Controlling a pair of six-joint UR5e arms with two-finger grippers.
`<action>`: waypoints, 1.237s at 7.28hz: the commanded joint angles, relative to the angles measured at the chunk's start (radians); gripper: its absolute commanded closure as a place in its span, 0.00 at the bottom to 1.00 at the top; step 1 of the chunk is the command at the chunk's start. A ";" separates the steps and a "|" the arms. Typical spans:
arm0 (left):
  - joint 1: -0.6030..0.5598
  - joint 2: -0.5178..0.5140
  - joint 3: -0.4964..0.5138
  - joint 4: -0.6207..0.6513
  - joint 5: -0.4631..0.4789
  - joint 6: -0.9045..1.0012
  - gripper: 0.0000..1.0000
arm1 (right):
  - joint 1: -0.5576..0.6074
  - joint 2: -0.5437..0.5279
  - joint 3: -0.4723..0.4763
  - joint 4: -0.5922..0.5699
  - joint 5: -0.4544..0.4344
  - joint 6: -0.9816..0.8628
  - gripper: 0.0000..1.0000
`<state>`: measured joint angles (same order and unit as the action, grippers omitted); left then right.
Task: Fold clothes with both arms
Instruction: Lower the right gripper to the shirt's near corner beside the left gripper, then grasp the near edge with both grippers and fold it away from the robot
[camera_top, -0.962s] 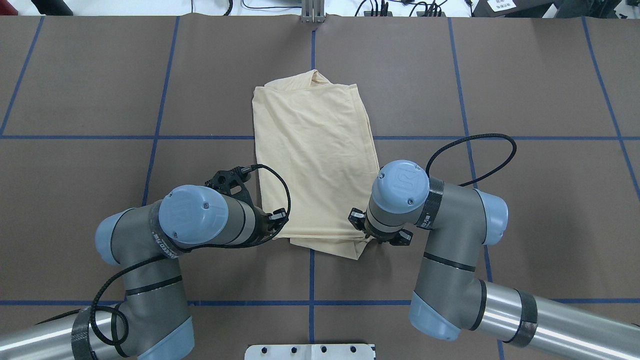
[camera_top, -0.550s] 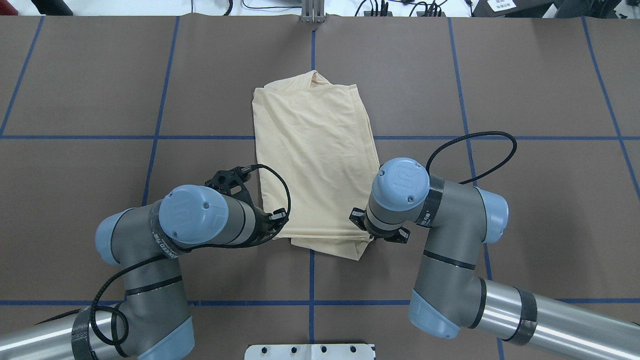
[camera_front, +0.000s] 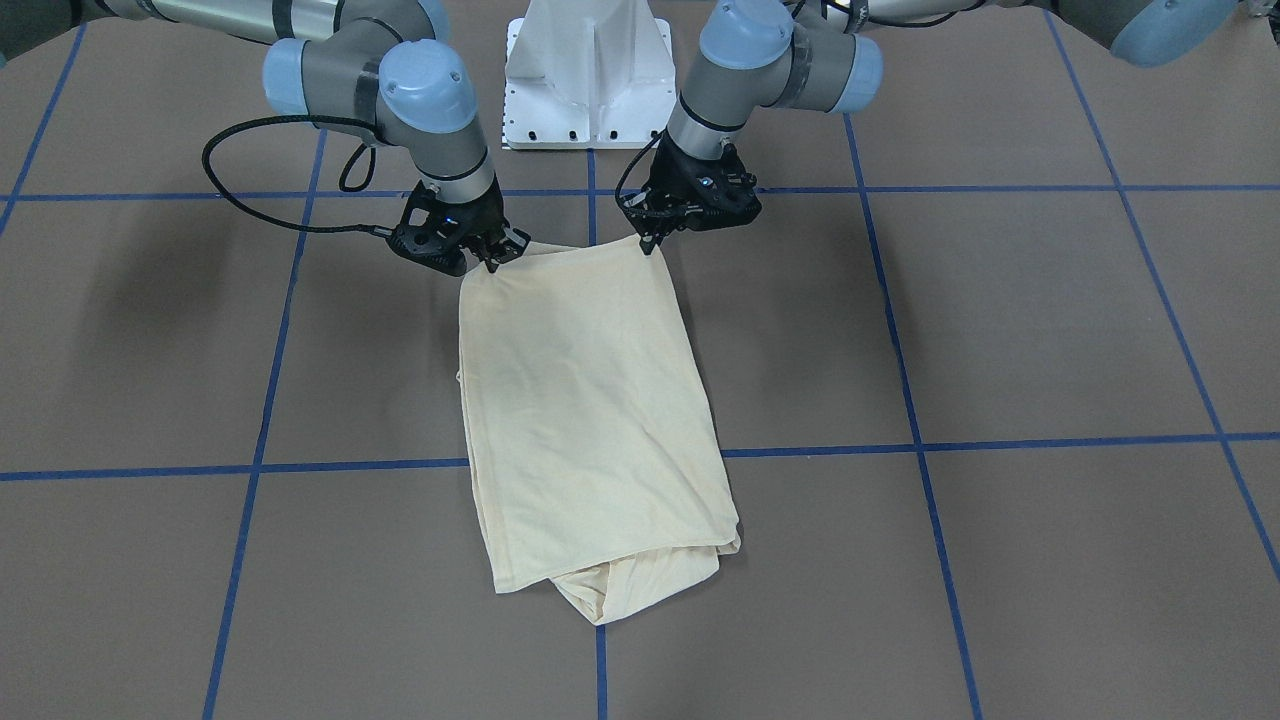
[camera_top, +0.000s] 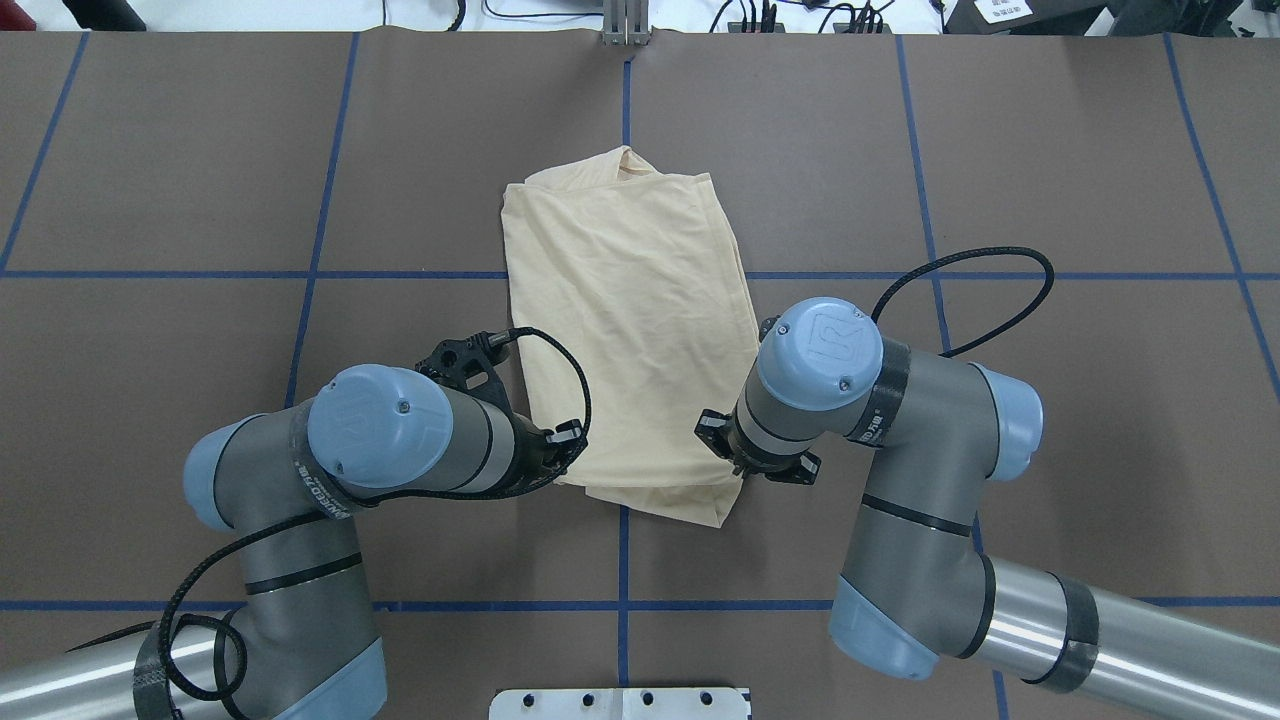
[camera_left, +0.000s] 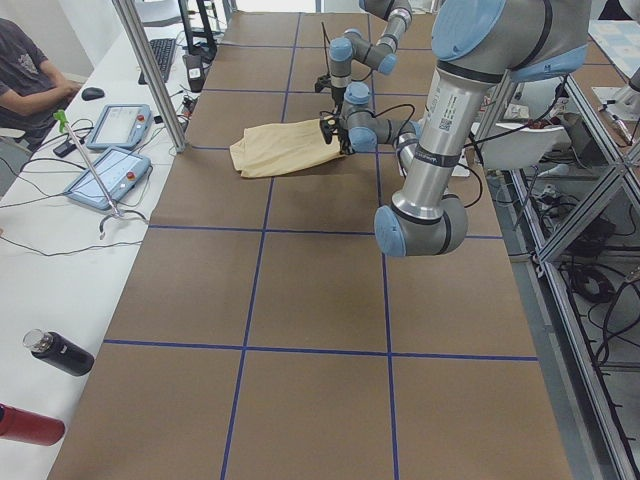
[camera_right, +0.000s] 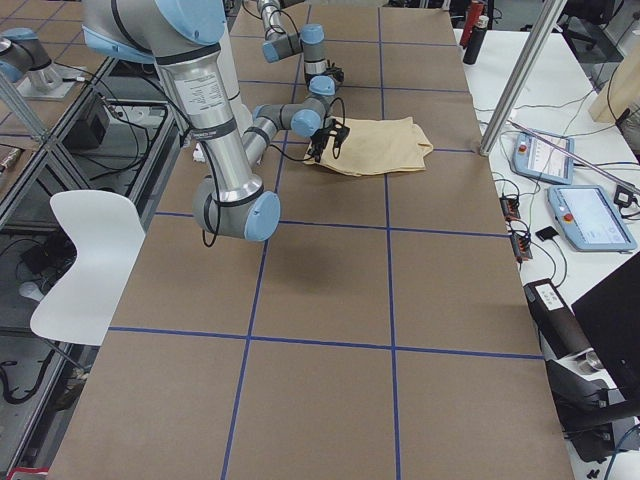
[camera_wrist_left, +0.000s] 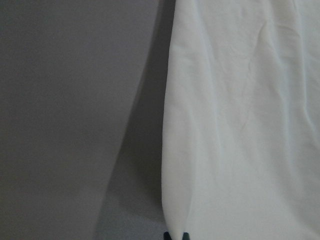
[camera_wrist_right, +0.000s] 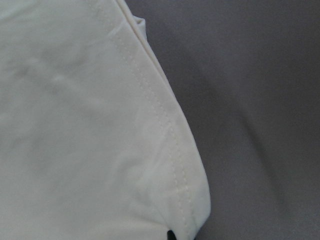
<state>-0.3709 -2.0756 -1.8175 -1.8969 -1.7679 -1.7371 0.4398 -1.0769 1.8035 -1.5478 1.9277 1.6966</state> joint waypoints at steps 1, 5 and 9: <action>0.035 0.003 -0.061 0.040 -0.007 -0.001 1.00 | -0.007 -0.041 0.060 -0.005 0.013 0.001 1.00; 0.170 0.005 -0.126 0.114 -0.002 -0.004 1.00 | -0.145 -0.127 0.181 -0.009 0.025 0.006 1.00; 0.085 0.065 -0.242 0.189 -0.034 0.013 1.00 | -0.009 -0.074 0.191 -0.005 0.027 -0.008 1.00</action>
<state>-0.2338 -2.0225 -2.0200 -1.7587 -1.7810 -1.7344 0.3736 -1.1748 1.9969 -1.5523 1.9570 1.6933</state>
